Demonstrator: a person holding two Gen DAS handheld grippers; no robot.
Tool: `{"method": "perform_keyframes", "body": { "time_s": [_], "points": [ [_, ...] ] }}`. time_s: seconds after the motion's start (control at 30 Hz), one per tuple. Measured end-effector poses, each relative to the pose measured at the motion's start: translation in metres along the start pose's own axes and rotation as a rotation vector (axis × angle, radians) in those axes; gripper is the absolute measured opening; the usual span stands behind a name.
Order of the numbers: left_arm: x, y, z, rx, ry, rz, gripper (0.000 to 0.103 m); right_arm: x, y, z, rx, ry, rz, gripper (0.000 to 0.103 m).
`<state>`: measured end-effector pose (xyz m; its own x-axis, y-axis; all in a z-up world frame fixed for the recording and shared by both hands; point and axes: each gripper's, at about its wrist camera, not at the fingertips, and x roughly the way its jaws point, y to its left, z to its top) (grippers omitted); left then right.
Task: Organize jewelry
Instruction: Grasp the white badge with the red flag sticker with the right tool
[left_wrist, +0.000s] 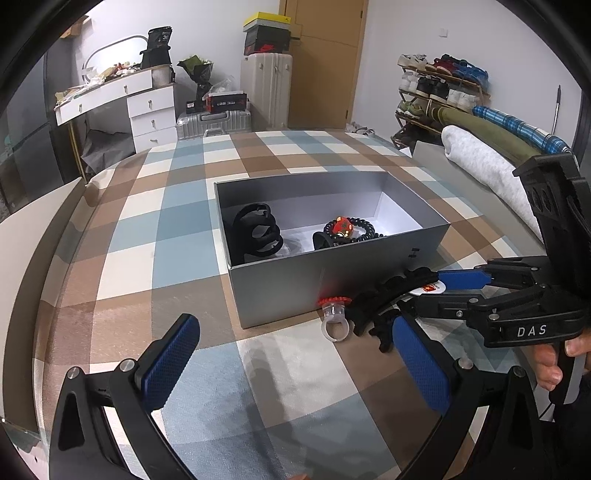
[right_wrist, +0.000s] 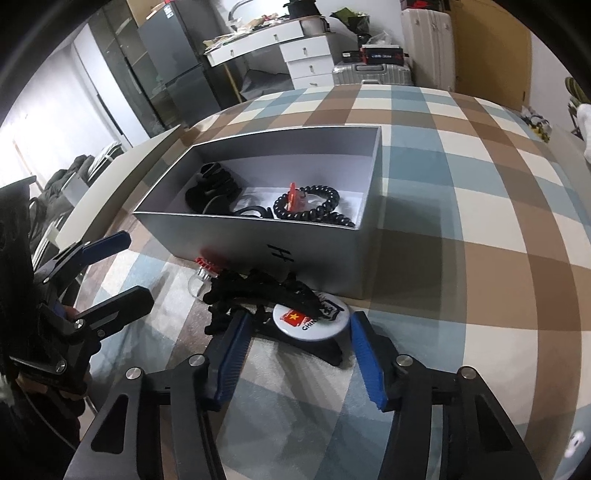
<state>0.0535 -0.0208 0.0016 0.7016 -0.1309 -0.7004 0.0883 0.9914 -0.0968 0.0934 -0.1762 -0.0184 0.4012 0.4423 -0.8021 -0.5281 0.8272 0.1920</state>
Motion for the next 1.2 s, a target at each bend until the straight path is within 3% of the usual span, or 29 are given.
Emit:
{"method": "perform_keyframes", "body": {
  "time_s": [0.13,0.3,0.77,1.2],
  "points": [
    [0.000,-0.001,0.000,-0.002,0.002,-0.004,0.102,0.000,0.000,0.000,0.001,-0.001,-0.004,0.052],
    [0.000,0.000,0.000,0.000,0.002,-0.005,0.102,0.001,0.000,0.000,0.000,0.000,-0.008,0.041],
    [0.000,-0.002,0.000,-0.002,0.006,-0.013,0.102,-0.023,0.006,0.003,-0.047,-0.047,0.000,0.041],
    [0.004,-0.004,-0.002,0.005,0.025,-0.015,0.102,-0.051,-0.015,0.007,0.014,-0.113,-0.021,0.041]
  ]
}}
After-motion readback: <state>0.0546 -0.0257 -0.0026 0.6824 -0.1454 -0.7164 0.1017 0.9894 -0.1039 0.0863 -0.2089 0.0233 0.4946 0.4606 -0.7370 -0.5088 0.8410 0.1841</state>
